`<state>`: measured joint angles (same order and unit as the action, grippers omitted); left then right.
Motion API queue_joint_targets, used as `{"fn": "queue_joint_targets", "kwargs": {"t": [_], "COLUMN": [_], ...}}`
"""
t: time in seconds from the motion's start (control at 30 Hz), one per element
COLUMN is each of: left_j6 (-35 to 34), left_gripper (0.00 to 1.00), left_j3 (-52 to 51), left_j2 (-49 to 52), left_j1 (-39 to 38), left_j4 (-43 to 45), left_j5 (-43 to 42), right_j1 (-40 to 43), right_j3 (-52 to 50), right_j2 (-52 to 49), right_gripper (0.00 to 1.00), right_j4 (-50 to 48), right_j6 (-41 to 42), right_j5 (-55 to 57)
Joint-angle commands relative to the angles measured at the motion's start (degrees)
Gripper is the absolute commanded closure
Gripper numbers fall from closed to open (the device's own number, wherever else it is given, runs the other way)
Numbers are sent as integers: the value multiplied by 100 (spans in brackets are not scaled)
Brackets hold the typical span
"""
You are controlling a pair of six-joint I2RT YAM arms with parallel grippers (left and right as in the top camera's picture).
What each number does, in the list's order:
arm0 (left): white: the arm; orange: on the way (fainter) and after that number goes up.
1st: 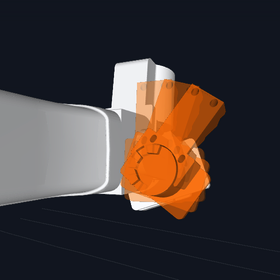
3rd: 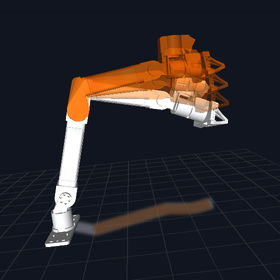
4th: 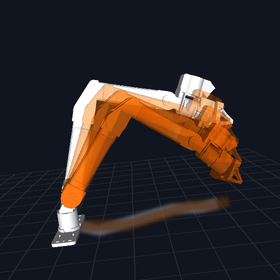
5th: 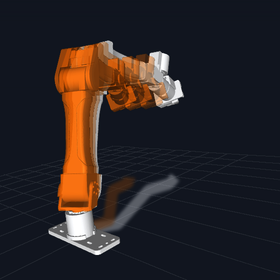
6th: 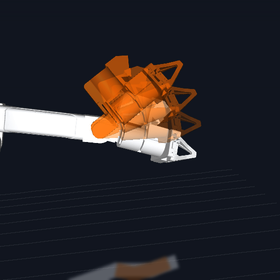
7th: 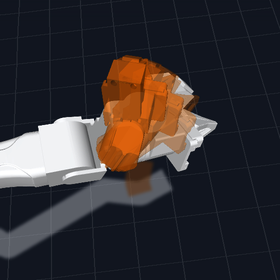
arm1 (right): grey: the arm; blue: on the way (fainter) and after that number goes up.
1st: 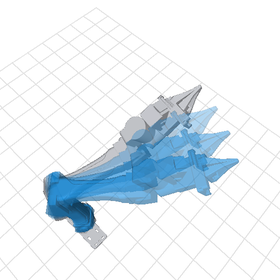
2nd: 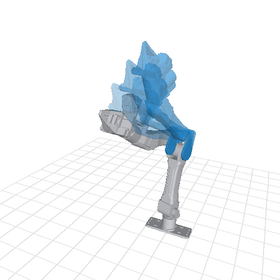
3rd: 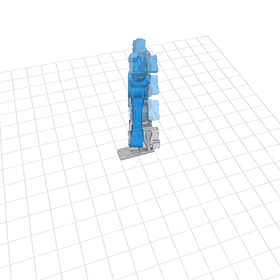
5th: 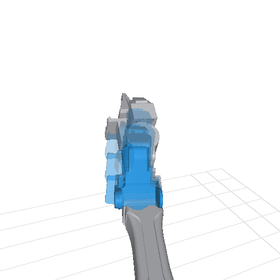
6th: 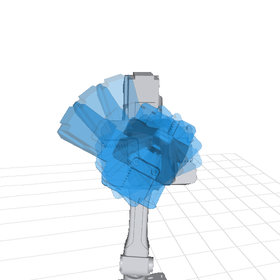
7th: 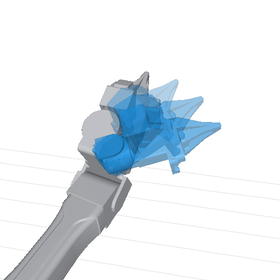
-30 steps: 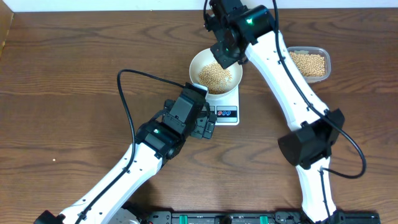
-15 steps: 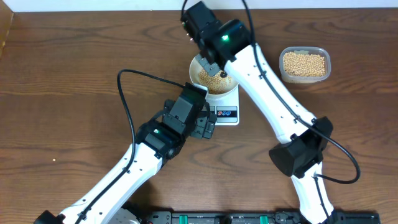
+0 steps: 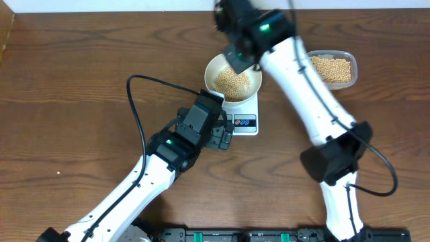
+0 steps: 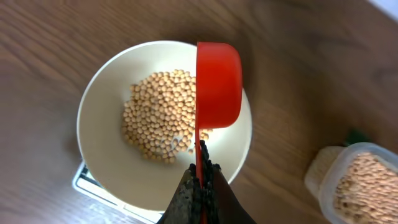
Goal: Scoop item into bowl and weigh 50g on scale
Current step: 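Withdraw the empty scoop with the right gripper to the upper right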
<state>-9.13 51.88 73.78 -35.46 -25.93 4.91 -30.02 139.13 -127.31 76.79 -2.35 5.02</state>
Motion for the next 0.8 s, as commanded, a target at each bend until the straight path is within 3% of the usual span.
{"fn": "queue_joint_targets", "kwargs": {"t": [0.0,0.4,0.77], "left_j6": [31,33,31], "left_gripper": [1,1,1], "left_j3": [-13,-13,-13], "left_j2": [-37,-37,-37], "left_j1": [9,9,9], "left_j4": [-24,-24,-24], "left_j5": [90,90,90], "right_j1": [680,3228,4385], "right_j3": [92,90,50], "right_j2": [566,813,802], "right_gripper": [99,99,99], "right_j4": [-31,61,269], "right_j6": [-122,-673,-935], "right_j5": [-1259,-3429,-3934]}}
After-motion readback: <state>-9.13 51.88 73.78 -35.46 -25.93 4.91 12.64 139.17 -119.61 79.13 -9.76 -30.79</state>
